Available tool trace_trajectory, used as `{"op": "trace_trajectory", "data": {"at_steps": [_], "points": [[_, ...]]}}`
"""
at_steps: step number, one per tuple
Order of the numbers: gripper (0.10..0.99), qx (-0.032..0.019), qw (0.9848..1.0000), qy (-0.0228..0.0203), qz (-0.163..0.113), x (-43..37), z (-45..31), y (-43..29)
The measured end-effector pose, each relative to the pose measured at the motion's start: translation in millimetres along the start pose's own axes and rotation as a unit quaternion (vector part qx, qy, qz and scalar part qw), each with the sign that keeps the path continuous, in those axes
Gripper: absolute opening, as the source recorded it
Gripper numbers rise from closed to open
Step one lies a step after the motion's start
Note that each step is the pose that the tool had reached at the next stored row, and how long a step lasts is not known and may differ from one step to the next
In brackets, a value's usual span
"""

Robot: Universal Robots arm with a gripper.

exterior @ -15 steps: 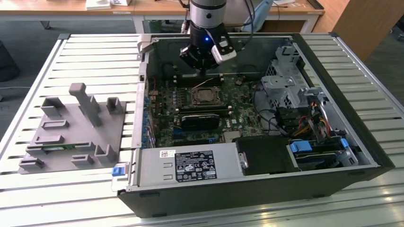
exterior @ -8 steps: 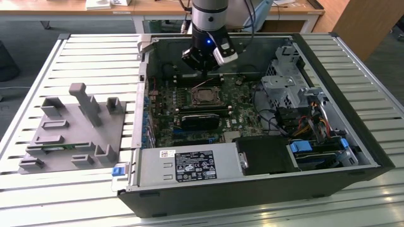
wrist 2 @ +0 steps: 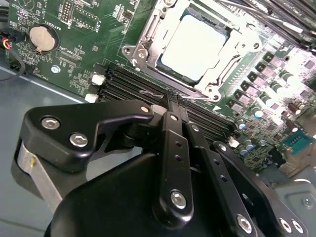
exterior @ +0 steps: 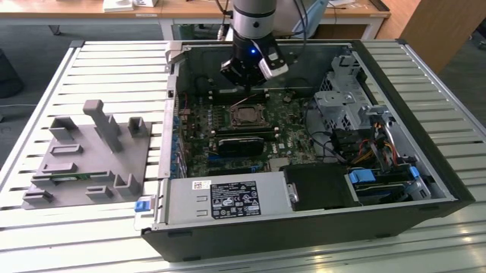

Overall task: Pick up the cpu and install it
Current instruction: 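Install the first cpu locking lever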

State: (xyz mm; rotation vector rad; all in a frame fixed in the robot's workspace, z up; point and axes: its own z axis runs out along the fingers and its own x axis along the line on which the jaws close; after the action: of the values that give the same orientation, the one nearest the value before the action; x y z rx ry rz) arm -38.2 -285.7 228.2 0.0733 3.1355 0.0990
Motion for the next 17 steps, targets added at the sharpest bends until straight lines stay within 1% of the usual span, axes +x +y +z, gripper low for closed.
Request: {"op": "trace_trajectory", "data": {"at_steps": [11,14,17], "points": [[0.106,0.0002,1.0000,0.0000,0.000,-9.6,6.1,2.1],[0.106,0.0004,1.0000,0.0000,0.000,-11.3,9.2,2.0],[0.106,0.0006,1.0000,0.0000,0.000,-11.7,14.0,1.7]]}}
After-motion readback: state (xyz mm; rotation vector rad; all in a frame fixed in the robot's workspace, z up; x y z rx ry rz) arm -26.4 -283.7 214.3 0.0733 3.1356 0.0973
